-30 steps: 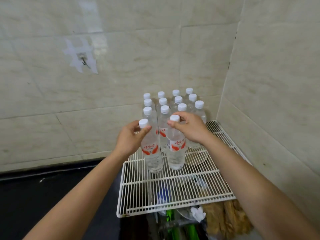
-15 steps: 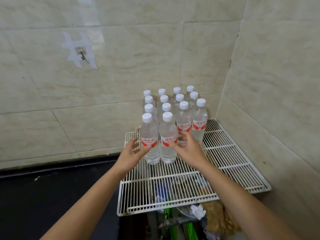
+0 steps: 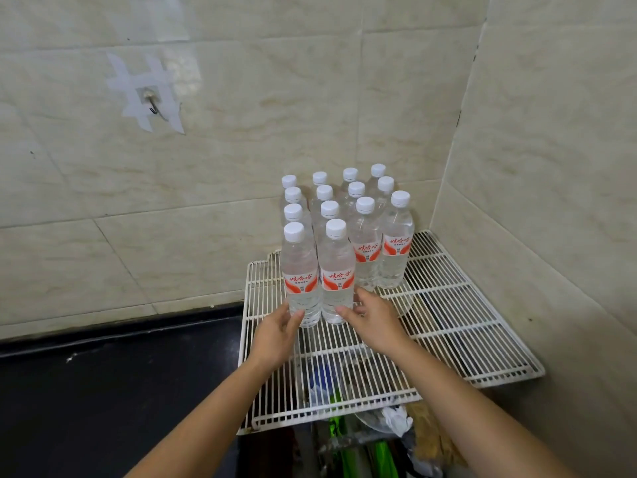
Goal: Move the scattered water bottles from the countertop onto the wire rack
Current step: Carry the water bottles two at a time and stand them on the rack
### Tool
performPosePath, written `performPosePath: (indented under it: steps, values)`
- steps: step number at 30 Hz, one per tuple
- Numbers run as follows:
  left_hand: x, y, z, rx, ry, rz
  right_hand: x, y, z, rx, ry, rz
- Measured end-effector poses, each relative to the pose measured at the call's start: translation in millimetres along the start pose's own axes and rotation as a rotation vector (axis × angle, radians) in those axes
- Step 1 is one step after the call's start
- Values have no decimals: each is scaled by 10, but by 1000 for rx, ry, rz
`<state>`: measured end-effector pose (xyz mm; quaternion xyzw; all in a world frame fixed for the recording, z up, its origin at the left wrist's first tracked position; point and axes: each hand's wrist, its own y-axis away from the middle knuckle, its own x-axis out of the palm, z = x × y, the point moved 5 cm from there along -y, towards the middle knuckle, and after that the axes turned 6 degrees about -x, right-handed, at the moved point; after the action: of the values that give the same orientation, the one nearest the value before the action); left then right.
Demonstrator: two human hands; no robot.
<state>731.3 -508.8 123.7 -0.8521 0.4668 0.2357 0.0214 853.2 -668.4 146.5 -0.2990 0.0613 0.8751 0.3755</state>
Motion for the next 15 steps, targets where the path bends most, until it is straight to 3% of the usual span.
performPosePath:
  steps: [8, 12, 15]
  values:
    - [43, -2, 35, -33, 65, -37, 33, -30, -106, -12, 79, -23]
    - [22, 54, -27, -17, -30, 0, 64, -11, -127, 3, 135, -15]
    - [-23, 218, -69, 64, -211, -15, 49, 140, -113, 7, 237, -139]
